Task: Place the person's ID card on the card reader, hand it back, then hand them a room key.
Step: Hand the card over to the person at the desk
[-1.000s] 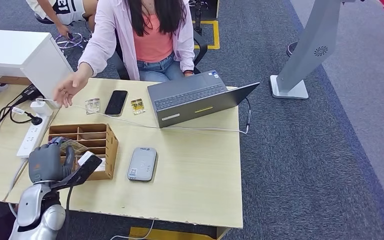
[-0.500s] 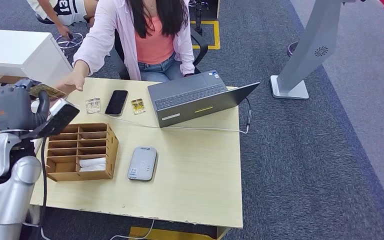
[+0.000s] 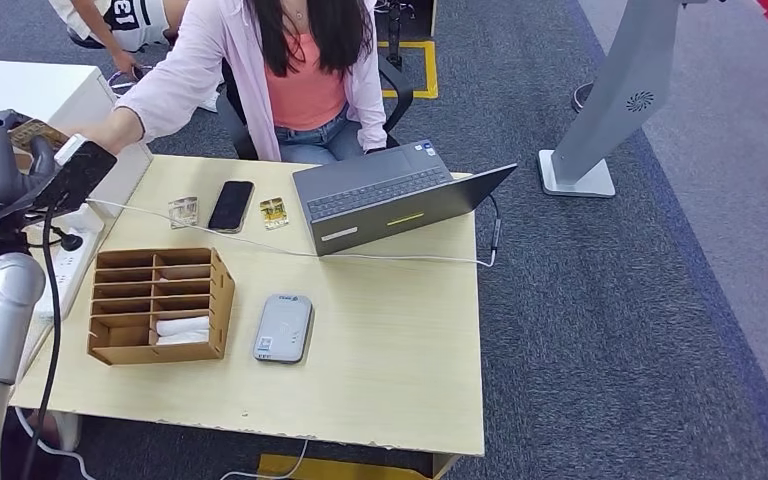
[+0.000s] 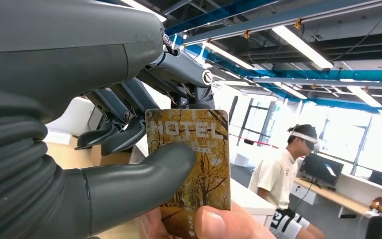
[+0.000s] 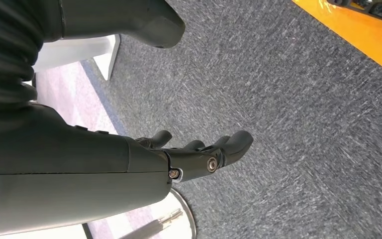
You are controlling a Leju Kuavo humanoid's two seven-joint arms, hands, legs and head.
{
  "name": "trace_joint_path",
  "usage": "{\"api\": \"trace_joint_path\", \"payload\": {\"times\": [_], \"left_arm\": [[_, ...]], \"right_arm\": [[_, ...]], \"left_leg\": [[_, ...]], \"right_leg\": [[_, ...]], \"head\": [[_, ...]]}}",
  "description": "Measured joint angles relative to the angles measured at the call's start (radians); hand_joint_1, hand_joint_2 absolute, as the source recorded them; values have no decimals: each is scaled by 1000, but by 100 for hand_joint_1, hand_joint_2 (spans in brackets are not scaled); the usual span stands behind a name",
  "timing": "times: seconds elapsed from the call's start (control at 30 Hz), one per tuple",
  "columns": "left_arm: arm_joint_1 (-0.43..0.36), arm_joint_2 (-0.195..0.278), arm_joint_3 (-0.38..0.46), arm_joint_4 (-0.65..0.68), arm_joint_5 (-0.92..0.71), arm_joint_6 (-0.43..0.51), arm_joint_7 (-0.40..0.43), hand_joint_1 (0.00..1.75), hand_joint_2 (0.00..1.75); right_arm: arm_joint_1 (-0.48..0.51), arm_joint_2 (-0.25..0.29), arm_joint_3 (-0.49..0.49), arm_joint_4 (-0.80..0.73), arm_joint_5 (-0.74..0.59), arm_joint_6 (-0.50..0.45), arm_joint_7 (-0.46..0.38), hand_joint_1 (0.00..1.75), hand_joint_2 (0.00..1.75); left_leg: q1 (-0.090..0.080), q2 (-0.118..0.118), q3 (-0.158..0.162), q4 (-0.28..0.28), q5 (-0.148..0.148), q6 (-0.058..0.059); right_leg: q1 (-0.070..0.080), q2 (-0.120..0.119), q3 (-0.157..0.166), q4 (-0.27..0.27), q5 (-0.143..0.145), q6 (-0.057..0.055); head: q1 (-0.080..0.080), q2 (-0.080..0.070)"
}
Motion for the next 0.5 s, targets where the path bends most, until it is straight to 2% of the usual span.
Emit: {"api": "trace_joint_path", "payload": {"times": [0.27,0.4,0.5], "left_arm": [[-7,6,0,57,2,0,-2,175,175],[-8,6,0,70,1,4,-2,0,175],[-7,6,0,76,-4,23,-1,0,175]], "right_arm": [[0,0,0,1,1,0,3,0,175],[0,0,0,1,1,0,3,0,175],[0,0,0,1,1,1,3,0,175]], "left_leg": [[0,1,0,0,0,0],[0,1,0,0,0,0],[0,0,0,0,0,0]], "right_leg": [[0,1,0,0,0,0],[0,1,0,0,0,0],[0,1,0,0,0,0]], "head": [[0,0],[1,0],[1,0]]}}
